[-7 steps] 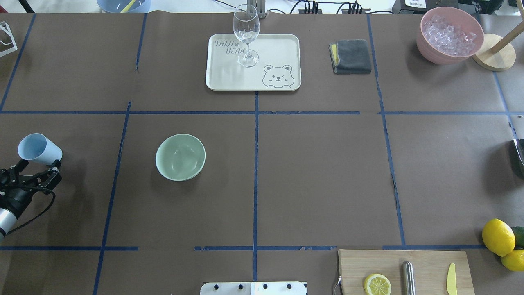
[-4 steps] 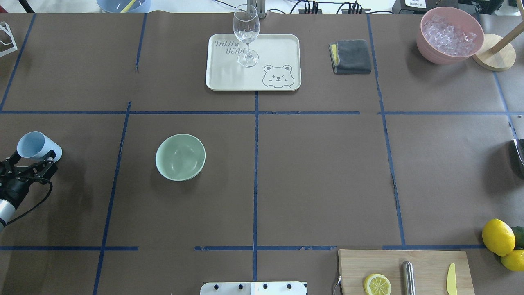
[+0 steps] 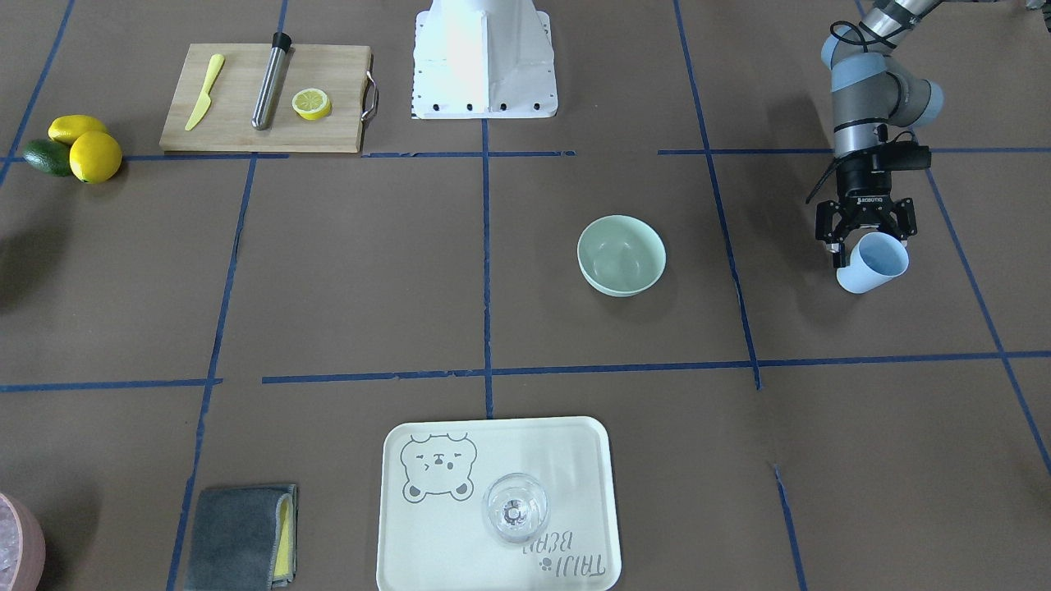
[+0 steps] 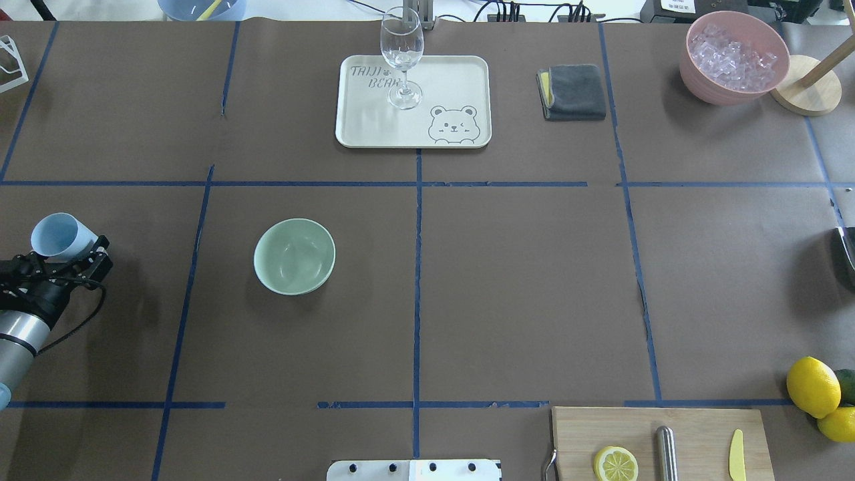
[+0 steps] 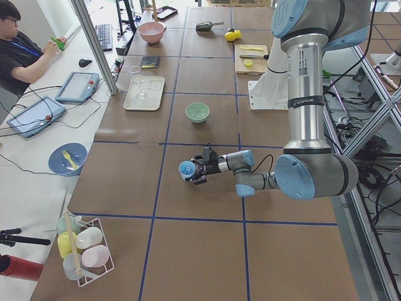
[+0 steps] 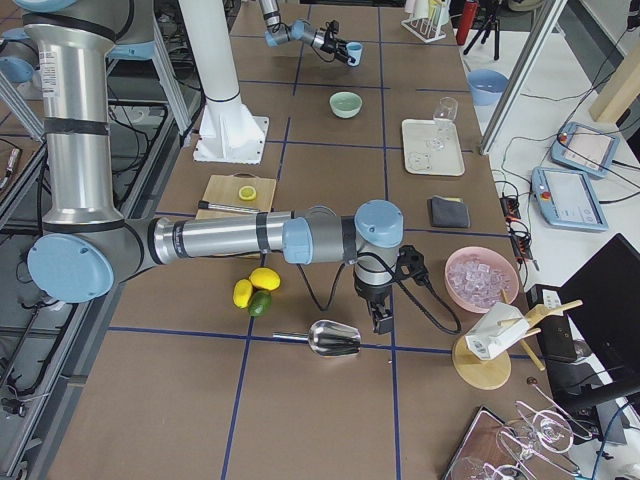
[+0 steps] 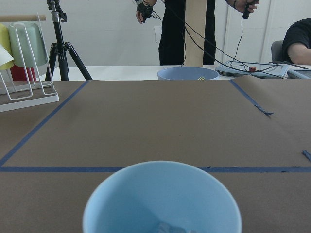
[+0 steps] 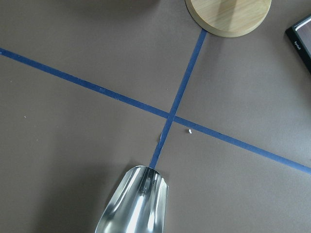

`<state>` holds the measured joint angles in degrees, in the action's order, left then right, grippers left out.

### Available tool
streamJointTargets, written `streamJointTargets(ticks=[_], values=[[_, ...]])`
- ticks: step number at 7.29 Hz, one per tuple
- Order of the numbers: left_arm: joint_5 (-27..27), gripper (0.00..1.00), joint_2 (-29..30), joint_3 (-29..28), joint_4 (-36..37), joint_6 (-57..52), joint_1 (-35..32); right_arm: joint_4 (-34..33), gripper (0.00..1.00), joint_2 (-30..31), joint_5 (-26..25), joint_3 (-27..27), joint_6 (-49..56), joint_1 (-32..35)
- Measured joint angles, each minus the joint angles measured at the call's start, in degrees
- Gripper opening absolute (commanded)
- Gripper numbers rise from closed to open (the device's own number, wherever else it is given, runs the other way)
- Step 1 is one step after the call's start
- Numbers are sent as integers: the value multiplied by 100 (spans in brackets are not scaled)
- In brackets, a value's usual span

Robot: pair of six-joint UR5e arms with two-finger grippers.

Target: Pour ice into bowl

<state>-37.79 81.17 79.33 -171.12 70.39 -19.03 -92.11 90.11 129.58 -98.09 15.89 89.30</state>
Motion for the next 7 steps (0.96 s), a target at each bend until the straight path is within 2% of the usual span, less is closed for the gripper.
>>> streamJointTargets(ticks=[3, 4, 5, 6, 7], values=[[-6, 73, 72, -140, -3, 7, -78, 0, 100, -27, -3, 0, -48, 0], [-3, 51, 150, -192, -2, 11, -80, 0, 100, -33, -3, 0, -55, 0], [-3, 5, 210, -228, -4, 13, -85, 0, 100, -38, -3, 0, -60, 0], [-35, 0, 233, -234, -19, 7, -94, 0, 100, -46, -3, 0, -65, 0], [-166, 0, 232, -205, -99, -13, -111, 0, 100, -51, -1, 0, -68, 0]])
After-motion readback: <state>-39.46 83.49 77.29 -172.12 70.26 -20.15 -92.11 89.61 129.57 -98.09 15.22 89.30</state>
